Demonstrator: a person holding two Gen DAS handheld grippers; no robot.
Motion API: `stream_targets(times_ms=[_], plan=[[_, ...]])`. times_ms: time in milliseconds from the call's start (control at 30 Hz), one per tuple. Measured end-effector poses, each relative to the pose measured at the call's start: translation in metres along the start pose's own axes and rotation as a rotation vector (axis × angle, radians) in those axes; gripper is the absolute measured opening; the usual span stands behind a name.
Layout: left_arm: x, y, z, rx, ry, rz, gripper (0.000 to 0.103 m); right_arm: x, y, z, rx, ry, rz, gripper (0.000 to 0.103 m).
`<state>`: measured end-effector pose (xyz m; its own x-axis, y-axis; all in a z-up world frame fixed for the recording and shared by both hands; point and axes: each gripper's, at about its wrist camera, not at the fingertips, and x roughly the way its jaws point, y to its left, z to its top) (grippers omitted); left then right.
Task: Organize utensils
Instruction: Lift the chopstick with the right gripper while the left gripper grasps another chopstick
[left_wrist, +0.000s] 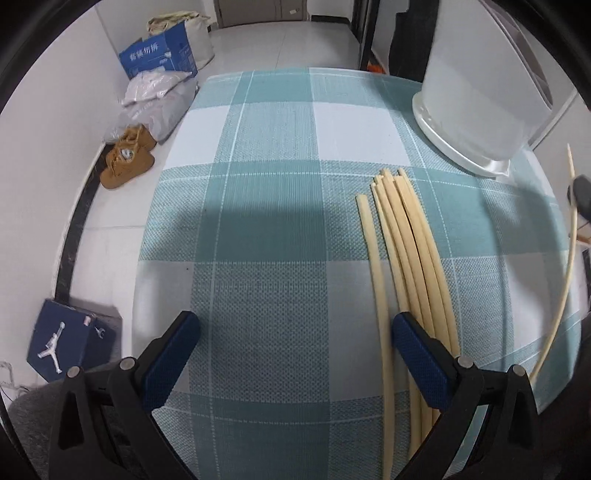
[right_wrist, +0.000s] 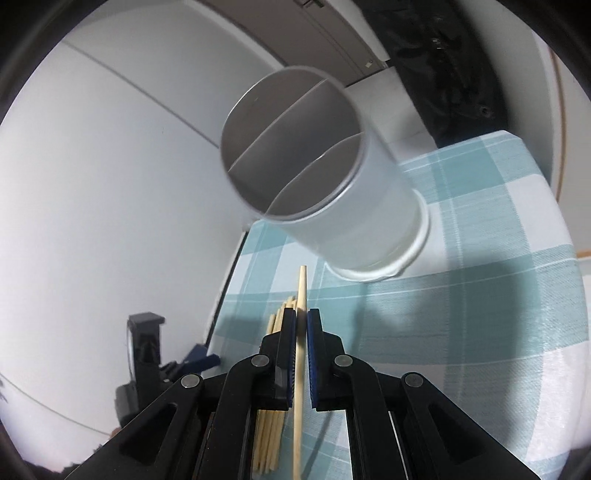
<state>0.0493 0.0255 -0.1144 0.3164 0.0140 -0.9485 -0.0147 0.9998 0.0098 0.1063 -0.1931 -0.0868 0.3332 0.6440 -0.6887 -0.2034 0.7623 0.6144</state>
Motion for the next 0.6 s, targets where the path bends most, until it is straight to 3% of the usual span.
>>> stream_targets(times_ms=[133, 367, 500, 533, 600], plan=[[0.002, 0.004, 0.001, -0.021, 0.015, -0.005, 0.099, -0.008, -0.011, 0.001, 0.016, -0.034, 0.006, 0.005], [0.003, -0.008, 0.017, 0.048, 0.010, -0.018, 0.069, -0.030, -0.018, 0.000, 0.033, -0.054, 0.014, 0.005], [0.007, -0.016, 0.029, 0.104, 0.019, 0.006, 0.066, -0.055, -0.022, 0.005, 0.018, -0.064, 0.016, 0.005], [0.007, -0.018, 0.030, 0.121, 0.017, 0.004, 0.063, -0.054, -0.022, 0.006, 0.011, -0.068, 0.015, 0.005], [0.007, -0.018, 0.032, 0.141, 0.019, -0.028, 0.036, -0.058, -0.019, 0.004, 0.000, -0.074, 0.011, 0.005]])
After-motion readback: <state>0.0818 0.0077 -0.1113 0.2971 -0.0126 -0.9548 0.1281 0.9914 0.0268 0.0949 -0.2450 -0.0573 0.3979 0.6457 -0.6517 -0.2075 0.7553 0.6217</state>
